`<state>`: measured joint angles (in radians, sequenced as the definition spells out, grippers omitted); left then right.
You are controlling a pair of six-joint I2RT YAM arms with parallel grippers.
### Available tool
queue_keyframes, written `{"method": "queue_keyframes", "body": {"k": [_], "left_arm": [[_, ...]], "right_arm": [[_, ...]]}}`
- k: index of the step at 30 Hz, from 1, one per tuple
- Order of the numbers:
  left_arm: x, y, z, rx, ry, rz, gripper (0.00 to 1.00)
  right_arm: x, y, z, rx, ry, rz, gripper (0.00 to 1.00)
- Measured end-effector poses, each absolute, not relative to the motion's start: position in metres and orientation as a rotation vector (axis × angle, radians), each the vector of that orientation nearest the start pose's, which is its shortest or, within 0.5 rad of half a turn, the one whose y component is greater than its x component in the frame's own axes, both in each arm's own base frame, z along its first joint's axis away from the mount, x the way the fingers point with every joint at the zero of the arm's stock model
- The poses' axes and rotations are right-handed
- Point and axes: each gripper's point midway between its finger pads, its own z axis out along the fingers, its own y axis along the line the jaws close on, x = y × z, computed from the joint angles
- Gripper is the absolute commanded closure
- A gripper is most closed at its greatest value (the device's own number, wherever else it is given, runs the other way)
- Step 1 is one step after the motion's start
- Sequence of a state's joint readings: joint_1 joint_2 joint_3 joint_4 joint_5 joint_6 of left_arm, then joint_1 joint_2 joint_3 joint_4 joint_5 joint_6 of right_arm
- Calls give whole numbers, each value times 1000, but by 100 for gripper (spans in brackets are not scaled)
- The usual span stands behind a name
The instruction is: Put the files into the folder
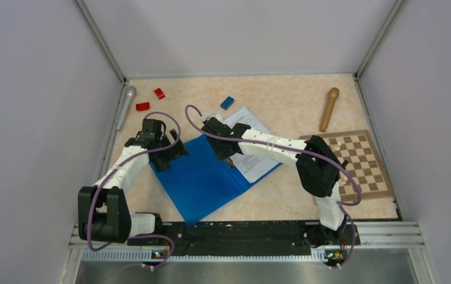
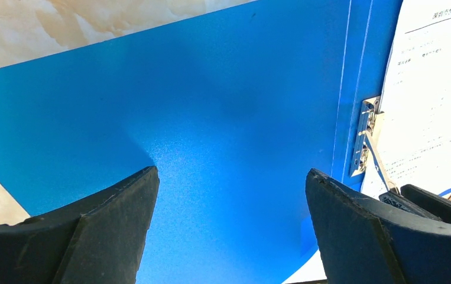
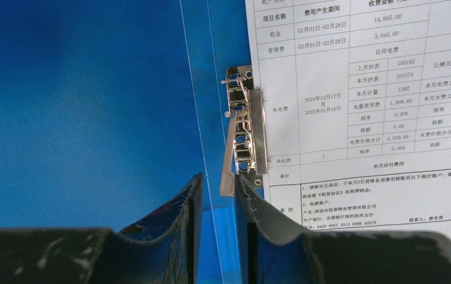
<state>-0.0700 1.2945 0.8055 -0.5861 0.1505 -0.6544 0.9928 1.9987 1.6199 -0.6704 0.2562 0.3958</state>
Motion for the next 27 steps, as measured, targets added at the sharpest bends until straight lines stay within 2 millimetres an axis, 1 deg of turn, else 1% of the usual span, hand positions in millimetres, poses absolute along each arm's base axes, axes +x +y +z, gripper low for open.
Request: {"method": "queue_keyframes", "body": {"k": [3, 6, 10, 17, 27], "left_arm": [[275, -71, 75, -728, 2599, -434, 1], [275, -71, 75, -726, 2599, -435, 1], [275, -71, 75, -725, 2600, -435, 1], [275, -72, 76, -724, 2601, -440, 1], [275, -72, 76, -723, 2601, -444, 1]], "right_arm": [[279, 378, 84, -679, 2493, 196, 74], [278, 379, 84, -683, 2495, 200, 72], [278, 378, 84, -684, 2496, 194, 72], [279, 375, 83, -680, 2495, 176, 79], [281, 373, 83, -672, 2488, 158, 79]]}}
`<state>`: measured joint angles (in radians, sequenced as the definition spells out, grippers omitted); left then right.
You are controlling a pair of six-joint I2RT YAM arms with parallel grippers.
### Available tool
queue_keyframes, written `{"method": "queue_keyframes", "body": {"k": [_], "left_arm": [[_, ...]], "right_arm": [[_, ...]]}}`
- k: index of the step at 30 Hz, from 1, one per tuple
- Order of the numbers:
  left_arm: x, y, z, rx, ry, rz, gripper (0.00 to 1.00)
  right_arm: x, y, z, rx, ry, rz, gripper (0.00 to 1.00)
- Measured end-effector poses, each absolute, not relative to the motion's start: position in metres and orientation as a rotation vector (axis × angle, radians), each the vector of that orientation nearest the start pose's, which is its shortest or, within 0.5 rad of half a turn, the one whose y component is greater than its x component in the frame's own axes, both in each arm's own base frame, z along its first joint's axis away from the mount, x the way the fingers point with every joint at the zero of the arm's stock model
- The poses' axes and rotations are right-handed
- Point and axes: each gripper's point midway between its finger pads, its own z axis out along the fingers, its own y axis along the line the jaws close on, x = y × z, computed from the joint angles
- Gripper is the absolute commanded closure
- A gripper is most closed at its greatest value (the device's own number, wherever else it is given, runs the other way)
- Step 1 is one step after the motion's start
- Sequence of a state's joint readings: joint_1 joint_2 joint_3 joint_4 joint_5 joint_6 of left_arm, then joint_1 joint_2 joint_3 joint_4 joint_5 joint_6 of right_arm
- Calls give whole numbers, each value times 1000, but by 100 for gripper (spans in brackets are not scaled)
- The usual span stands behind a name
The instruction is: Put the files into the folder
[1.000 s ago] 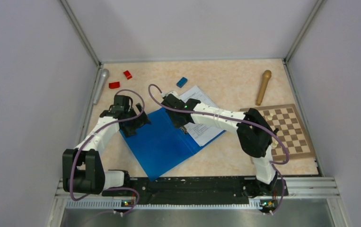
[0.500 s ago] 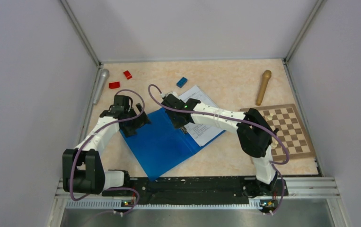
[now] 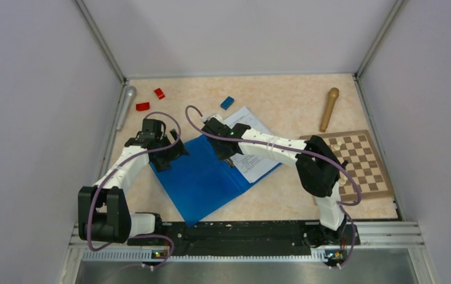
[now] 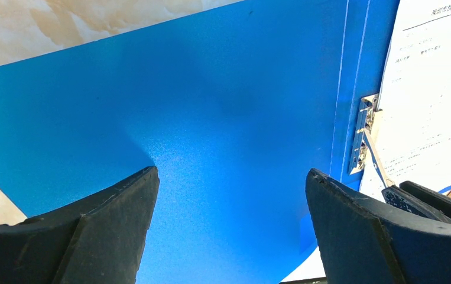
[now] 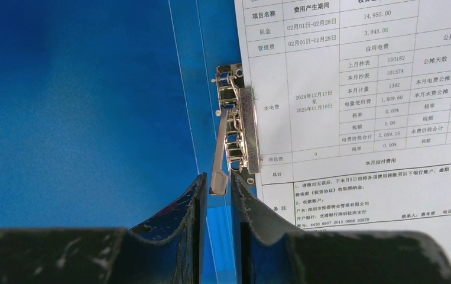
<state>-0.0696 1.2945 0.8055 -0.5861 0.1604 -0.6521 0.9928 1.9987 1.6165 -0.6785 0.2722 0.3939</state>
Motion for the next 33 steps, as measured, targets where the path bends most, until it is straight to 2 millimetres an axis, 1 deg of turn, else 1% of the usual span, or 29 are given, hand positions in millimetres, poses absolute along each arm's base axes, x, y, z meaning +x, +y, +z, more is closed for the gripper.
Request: {"method": "queue_keyframes", "body": {"k": [6, 9, 14, 17, 33], "left_arm": [[275, -72, 76, -723, 2601, -444, 1], [275, -72, 76, -723, 2601, -444, 1], [275, -72, 76, -722, 2601, -444, 1], [275, -72, 76, -723, 2601, -444, 1], [275, -73, 76, -721, 2599, -453, 1]], "right_arm": [[281, 370, 81, -672, 2492, 143, 78], [281, 370, 81, -672, 2492, 142, 79], [281, 370, 81, -672, 2492, 142, 91], [281, 370, 80, -672, 2493, 141, 95], [277, 362, 63, -677, 2512, 114, 98]]}}
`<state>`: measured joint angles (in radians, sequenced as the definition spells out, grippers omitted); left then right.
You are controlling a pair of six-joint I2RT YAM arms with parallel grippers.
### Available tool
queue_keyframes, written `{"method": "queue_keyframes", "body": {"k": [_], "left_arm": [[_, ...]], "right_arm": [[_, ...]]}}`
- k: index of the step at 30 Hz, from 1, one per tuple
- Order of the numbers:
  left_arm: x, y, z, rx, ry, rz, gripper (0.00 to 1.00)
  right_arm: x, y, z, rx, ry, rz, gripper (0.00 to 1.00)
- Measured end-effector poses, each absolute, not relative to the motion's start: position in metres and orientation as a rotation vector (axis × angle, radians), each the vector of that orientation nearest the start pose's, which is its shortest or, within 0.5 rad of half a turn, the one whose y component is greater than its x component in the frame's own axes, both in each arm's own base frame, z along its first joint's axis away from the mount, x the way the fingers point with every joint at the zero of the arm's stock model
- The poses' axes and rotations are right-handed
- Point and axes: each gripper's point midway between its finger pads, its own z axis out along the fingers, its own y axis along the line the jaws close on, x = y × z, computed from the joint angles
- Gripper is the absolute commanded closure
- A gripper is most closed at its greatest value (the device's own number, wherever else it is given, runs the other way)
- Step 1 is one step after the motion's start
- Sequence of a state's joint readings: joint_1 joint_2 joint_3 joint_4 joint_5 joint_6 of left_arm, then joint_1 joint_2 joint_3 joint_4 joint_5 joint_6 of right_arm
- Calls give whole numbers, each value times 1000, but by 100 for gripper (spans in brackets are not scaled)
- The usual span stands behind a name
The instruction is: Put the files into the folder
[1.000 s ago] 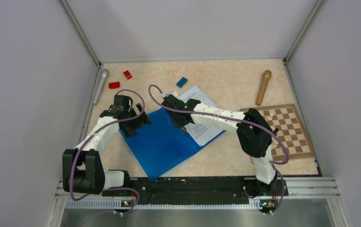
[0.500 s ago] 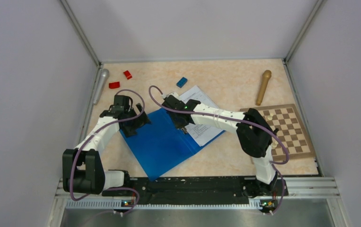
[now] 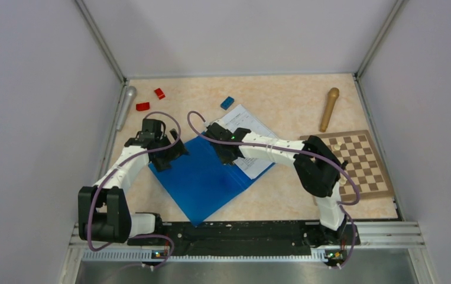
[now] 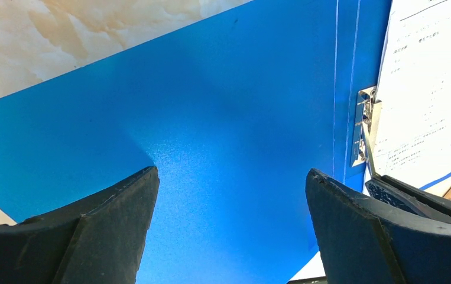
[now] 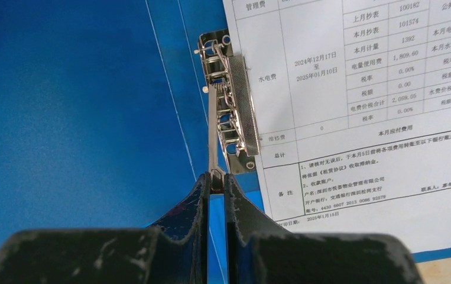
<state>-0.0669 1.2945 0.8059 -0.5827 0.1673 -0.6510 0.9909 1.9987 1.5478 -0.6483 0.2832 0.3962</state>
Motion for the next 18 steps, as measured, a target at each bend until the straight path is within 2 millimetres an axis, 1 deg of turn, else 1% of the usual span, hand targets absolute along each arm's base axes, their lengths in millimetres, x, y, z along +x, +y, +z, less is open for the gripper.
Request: {"method": "queue_keyframes", "body": {"k": [7, 18], "left_arm": [[275, -72, 70, -734, 2619, -445, 1], [275, -71, 61, -752, 2645, -435, 1]], "right_arm": [[274, 356, 51, -680, 2519, 106, 98], [274, 354, 48, -667, 2502, 126, 100]]}}
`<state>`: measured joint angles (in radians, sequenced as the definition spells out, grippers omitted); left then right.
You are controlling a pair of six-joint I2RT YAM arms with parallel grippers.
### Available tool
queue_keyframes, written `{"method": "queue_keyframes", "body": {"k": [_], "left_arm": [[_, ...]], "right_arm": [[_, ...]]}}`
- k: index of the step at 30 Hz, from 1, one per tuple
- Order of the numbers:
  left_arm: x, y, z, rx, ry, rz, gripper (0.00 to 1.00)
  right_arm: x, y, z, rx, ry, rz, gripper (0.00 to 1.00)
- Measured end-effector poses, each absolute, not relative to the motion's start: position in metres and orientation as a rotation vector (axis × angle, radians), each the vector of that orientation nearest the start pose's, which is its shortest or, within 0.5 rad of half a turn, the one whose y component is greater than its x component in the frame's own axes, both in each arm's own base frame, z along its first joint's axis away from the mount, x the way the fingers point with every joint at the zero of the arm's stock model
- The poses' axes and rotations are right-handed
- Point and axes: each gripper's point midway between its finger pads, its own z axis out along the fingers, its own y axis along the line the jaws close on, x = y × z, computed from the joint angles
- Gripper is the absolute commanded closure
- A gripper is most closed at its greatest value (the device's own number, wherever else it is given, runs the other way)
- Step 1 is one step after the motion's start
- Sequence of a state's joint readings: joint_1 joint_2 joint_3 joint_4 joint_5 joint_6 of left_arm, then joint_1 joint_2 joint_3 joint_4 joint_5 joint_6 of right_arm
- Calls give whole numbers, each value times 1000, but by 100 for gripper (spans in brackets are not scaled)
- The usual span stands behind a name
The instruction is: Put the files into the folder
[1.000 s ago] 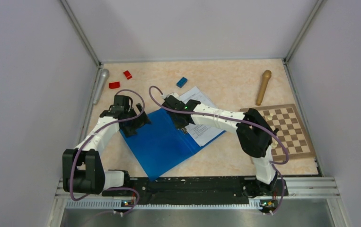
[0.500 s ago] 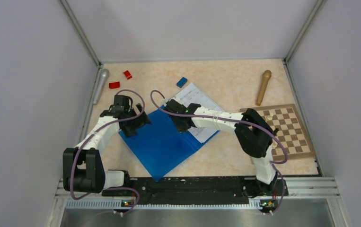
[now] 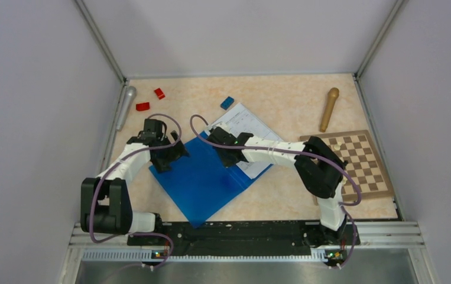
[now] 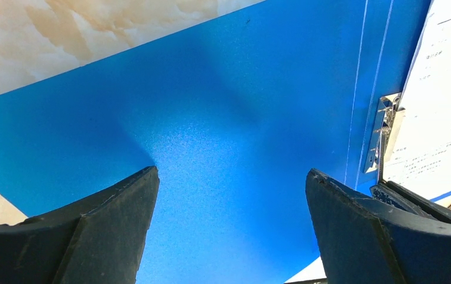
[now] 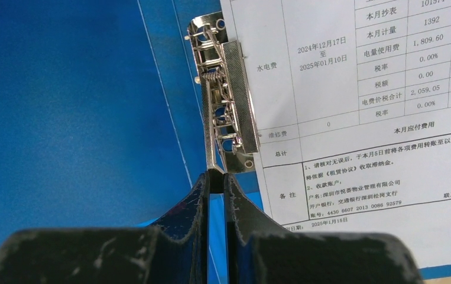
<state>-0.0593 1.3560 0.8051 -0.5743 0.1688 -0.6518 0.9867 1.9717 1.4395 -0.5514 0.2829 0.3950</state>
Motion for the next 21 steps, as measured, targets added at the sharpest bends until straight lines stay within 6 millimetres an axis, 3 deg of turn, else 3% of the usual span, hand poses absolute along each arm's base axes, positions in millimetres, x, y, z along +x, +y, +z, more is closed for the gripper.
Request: {"method": "queue_keyframes", "body": {"k": [8, 21], "left_arm": [[276, -71, 58, -754, 2650, -438, 1], [275, -73, 53, -754, 2660, -453, 1]], "right_arm": [[275, 347, 36, -656, 2495, 123, 100], [276, 346, 34, -642, 2474, 137, 100]]}}
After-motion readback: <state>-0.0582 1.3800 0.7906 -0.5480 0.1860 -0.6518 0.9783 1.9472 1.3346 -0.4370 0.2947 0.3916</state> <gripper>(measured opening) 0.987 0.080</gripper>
